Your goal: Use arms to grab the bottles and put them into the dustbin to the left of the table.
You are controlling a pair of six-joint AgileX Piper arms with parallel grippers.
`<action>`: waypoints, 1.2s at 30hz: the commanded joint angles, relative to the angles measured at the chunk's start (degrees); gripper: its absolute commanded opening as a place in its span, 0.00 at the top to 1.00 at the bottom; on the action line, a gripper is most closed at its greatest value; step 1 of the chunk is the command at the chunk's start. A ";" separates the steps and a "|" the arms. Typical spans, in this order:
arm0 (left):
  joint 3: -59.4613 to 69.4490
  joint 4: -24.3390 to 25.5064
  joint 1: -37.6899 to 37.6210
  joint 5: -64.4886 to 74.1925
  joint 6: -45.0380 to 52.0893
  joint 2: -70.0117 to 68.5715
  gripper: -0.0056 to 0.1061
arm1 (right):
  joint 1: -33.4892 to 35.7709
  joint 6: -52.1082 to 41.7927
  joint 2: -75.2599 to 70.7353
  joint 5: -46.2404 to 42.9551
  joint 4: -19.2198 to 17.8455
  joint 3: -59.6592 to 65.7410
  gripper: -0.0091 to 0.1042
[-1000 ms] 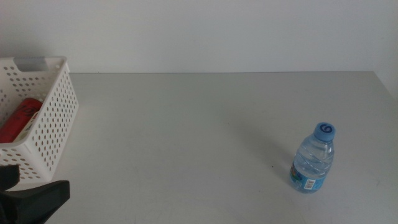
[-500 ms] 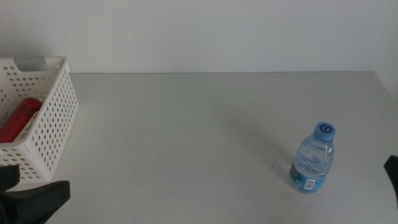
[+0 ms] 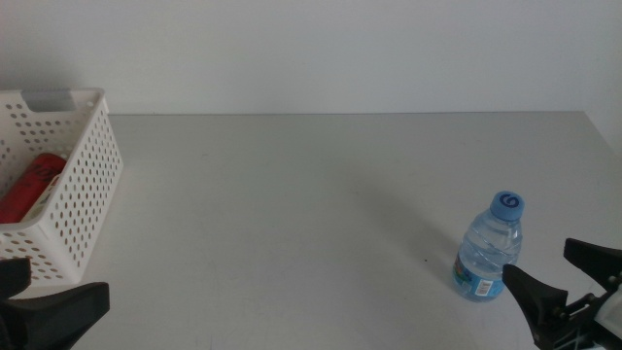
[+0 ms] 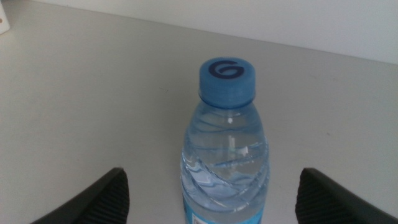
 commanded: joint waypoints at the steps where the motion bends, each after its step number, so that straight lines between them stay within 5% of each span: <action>1: -1.57 -1.42 -0.40 -3.51 -0.37 0.51 0.15 | 0.15 -2.60 4.91 -12.00 -0.97 -1.17 0.20; 14: -1.57 -1.42 -0.40 -3.51 -0.37 0.51 0.15 | 0.15 -12.49 33.72 -42.09 1.62 -1.23 0.20; 36: -1.57 -1.42 -0.40 -3.51 -0.37 0.51 0.15 | 0.15 -16.33 39.57 -46.18 6.41 -3.46 0.20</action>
